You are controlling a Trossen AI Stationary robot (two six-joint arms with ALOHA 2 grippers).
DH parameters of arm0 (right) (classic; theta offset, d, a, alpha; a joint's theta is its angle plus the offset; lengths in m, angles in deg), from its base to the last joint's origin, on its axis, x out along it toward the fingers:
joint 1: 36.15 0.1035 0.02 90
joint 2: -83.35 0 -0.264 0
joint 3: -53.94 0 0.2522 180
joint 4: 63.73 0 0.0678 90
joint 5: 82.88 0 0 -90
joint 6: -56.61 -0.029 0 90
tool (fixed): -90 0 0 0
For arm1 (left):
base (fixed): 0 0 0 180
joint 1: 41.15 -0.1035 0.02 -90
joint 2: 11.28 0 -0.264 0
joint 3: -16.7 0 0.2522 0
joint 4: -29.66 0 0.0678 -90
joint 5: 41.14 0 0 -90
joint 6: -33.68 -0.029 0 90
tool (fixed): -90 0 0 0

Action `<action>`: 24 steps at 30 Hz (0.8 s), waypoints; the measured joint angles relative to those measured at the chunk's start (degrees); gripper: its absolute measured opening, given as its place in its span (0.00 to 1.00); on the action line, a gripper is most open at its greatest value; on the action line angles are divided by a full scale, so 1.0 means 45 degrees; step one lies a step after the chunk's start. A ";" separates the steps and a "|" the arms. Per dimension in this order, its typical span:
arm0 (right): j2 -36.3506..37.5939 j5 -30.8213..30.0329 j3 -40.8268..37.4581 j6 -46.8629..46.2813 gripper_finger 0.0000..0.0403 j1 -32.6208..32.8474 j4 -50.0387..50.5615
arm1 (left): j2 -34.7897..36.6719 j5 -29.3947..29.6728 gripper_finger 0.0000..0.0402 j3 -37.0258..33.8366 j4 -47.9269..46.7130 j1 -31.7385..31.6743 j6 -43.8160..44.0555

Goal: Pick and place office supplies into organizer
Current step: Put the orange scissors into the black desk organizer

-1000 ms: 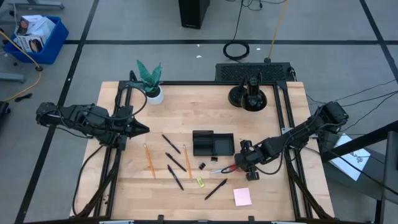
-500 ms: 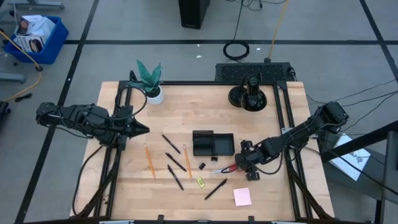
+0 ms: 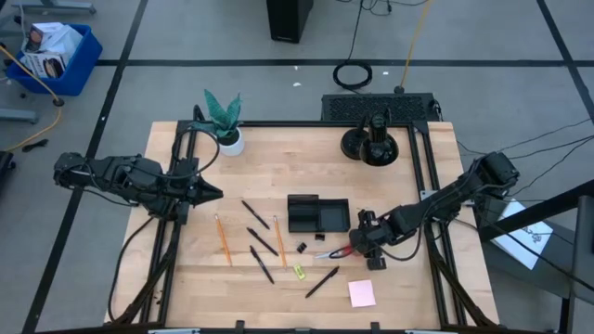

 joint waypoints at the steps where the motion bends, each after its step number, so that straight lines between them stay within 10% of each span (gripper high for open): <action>1: -0.0045 0.0005 0.0000 0.0007 0.40 0.0000 0.0035 | 0.0000 -0.0002 0.09 0.0000 -0.0001 0.0000 0.0000; 24: -0.0346 0.0217 -0.1630 -0.0264 0.40 -0.0005 -0.2262 | 0.0003 -0.0007 0.09 0.0000 0.0002 0.0002 0.0058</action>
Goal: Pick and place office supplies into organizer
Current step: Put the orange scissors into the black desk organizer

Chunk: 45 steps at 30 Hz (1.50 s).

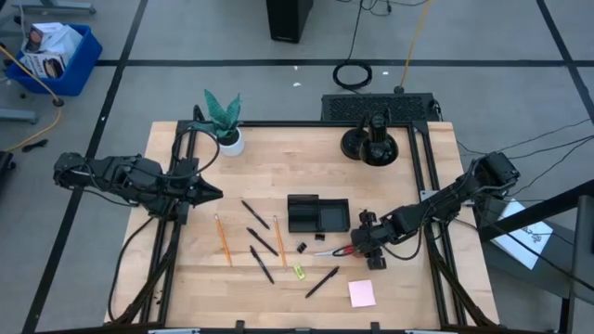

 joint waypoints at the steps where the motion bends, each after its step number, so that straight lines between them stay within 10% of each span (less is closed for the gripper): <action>1: -0.0008 0.0005 -0.0002 0.0000 0.40 0.0000 0.0018 | -0.0004 0.0000 0.09 0.0000 0.0000 -0.0002 0.0000; 21: 0.0034 -0.0060 -0.0046 -0.0729 0.11 -0.0005 0.0214 | -0.0005 0.0000 0.09 0.0000 0.0005 -0.0002 0.0146; 45: 0.2150 0.0877 -0.0093 -0.2665 0.07 0.0772 0.3032 | 0.0000 0.0000 0.09 0.0000 0.0021 -0.0002 0.0189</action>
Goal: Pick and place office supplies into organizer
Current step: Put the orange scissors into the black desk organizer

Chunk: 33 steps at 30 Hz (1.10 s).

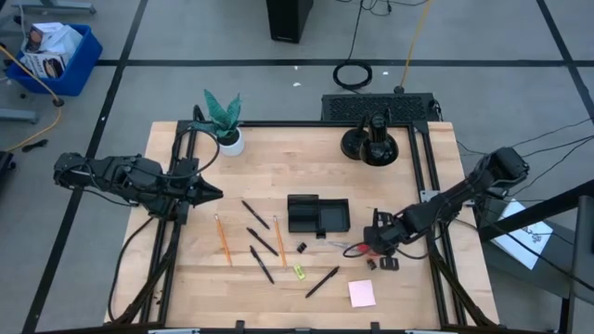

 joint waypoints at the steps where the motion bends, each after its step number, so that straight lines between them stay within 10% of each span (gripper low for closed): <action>1: 0.0123 -0.0026 0.0003 -0.0130 0.06 0.0089 0.0074 | -0.0005 0.0000 0.09 0.0000 0.0003 0.0003 0.0000; 33: 0.0765 0.0345 0.4421 -0.7041 0.05 0.4117 0.9420 | -0.0005 0.0005 0.09 0.0000 0.0192 0.0000 0.0151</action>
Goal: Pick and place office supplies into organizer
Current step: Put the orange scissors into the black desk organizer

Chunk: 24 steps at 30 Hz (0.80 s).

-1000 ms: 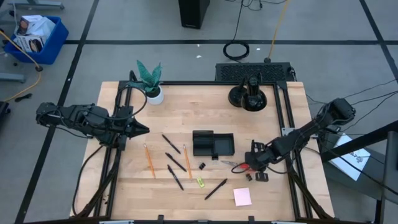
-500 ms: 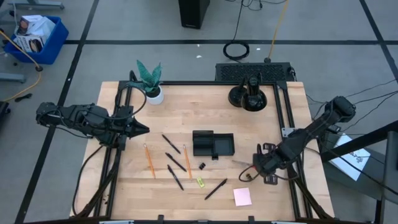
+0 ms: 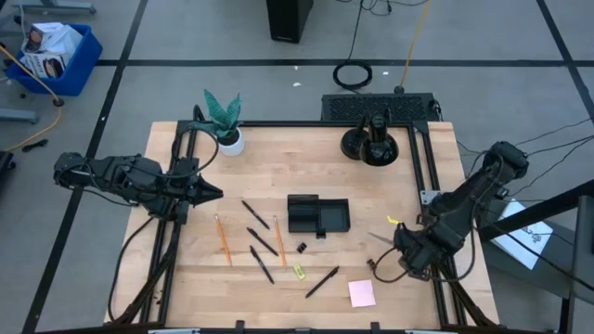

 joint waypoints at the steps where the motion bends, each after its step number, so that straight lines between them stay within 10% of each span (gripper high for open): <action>1: -0.0028 -0.0315 0.0232 -0.0188 0.05 0.0147 0.0082 | 0.0002 0.0000 0.09 0.0000 0.0000 0.0002 0.0000; 24: -0.3998 -0.4195 0.7960 0.3430 0.05 -0.1221 0.3704 | 0.0005 -0.0005 0.09 0.0000 0.0010 0.0000 0.0335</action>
